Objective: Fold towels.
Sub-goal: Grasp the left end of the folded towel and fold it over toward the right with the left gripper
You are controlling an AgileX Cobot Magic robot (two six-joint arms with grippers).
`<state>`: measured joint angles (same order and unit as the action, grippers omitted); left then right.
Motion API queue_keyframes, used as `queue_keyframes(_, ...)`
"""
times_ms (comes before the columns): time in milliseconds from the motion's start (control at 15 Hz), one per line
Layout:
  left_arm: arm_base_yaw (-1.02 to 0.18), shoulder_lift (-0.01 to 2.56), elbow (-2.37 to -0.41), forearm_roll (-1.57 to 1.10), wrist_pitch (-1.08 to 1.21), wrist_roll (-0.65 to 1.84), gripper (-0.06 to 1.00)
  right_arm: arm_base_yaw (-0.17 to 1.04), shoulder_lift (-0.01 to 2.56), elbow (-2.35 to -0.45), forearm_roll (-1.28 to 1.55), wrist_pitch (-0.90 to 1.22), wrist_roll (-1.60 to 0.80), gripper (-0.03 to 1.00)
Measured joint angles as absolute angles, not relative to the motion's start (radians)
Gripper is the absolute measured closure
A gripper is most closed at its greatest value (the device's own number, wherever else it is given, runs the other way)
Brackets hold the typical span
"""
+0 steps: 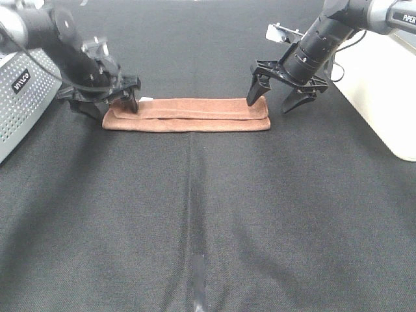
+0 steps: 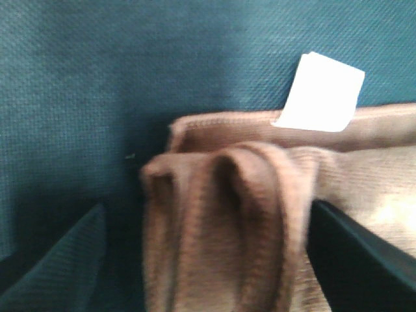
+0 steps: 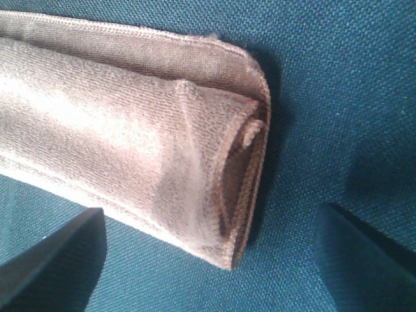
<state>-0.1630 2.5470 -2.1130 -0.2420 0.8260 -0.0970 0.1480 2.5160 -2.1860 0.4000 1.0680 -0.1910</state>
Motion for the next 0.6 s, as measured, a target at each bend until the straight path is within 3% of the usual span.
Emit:
queue_keyframes(133, -0.162, 2.549, -2.114, -0.297, 0.812, -0.080, 0.25, 0.148, 2.516, -2.186, 0.393, 1.068, -0.191, 0.15)
queue_keyframes(200, -0.162, 2.557, -2.114, -0.349, 0.801, -0.062, 0.43, 0.148, 2.516, -2.186, 0.389, 1.068, -0.191, 0.15)
queue_keyframes(400, -0.162, 2.560, -2.114, -0.378, 0.797, -0.052, 0.84, 0.148, 2.516, -2.186, 0.389, 1.067, -0.191, 0.15)
queue_keyframes(600, -0.162, 2.559, -2.114, -0.380, 0.799, -0.050, 0.87, 0.148, 2.516, -2.186, 0.389, 1.067, -0.172, 0.15)
